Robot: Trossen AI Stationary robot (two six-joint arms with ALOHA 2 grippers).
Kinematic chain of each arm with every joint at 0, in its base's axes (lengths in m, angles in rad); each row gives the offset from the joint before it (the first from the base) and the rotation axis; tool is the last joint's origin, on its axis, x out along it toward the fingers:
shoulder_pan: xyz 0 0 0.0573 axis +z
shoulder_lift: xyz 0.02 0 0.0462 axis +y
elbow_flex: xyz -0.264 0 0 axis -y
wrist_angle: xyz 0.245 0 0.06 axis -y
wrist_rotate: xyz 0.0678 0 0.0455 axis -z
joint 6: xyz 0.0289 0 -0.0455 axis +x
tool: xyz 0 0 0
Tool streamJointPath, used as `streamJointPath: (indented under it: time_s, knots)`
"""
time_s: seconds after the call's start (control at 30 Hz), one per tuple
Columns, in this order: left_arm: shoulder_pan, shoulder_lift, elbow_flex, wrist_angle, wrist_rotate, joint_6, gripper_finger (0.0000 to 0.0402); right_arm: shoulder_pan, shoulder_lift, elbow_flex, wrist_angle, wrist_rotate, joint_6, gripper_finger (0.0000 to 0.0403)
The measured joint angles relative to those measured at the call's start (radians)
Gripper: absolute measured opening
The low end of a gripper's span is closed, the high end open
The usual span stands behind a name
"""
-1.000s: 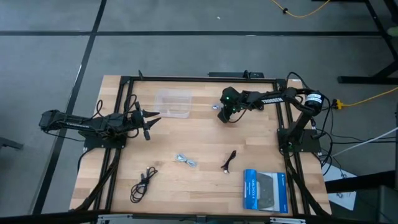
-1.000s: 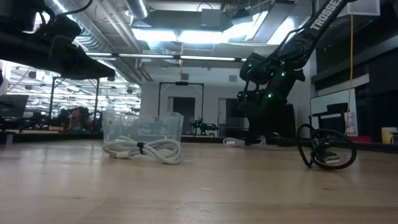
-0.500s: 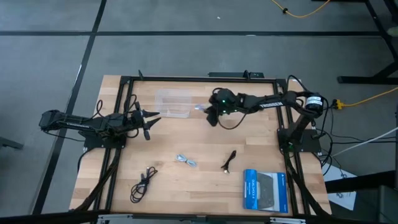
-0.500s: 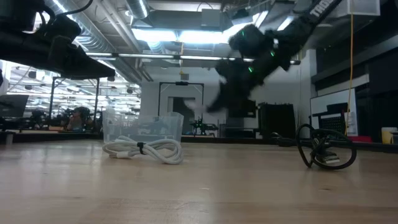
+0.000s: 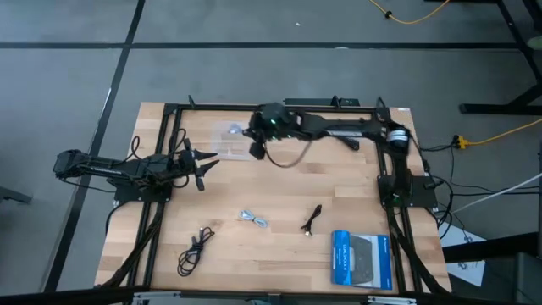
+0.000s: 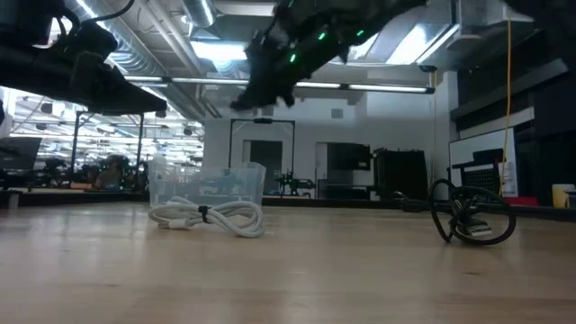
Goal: Pick and place USB-C Cables
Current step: Put the purple white charger cable into the transparent bin, then put the top black charger cable into the transparent bin
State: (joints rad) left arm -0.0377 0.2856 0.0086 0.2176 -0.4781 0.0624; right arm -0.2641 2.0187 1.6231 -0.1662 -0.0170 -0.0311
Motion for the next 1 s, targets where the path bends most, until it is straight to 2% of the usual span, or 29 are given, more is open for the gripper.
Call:
streamJointPath:
  time_s: [0.13, 0.2, 0.4, 0.6, 0.7, 0.9, 1.0]
  knots:
    - [0.0, 0.0, 0.0, 0.0, 0.0, 0.0, 0.0108, -0.044, 0.119, 0.125, -0.131, 0.003, 0.031, 0.0033]
    - [0.0, 0.0, 0.0, 0.0, 0.0, 0.0, 0.0108, -0.053, 0.149, 0.167, -0.166, -0.01, 0.062, 0.0048]
    - [0.0, 0.0, 0.0, 0.0, 0.0, 0.0, 0.0108, -0.055, 0.162, 0.206, -0.197, -0.037, 0.062, 0.0121]
    - [0.0, 0.0, 0.0, 0.0, 0.0, 0.0, 0.0108, -0.054, 0.162, 0.236, -0.244, -0.037, 0.05, 0.0146]
    - [0.0, 0.0, 0.0, 0.0, 0.0, 0.0, 0.0108, -0.054, 0.162, 0.297, -0.418, -0.037, 0.049, 0.0147]
    - [0.0, 0.0, 0.0, 0.0, 0.0, 0.0, 0.0108, -0.054, 0.16, 0.474, -0.98, -0.024, 0.048, 0.0148]
    - [0.0, 0.0, 0.0, 0.0, 0.0, 0.0, 0.0108, -0.054, 0.158, 0.518, -1.231, -0.018, 0.052, 0.0149]
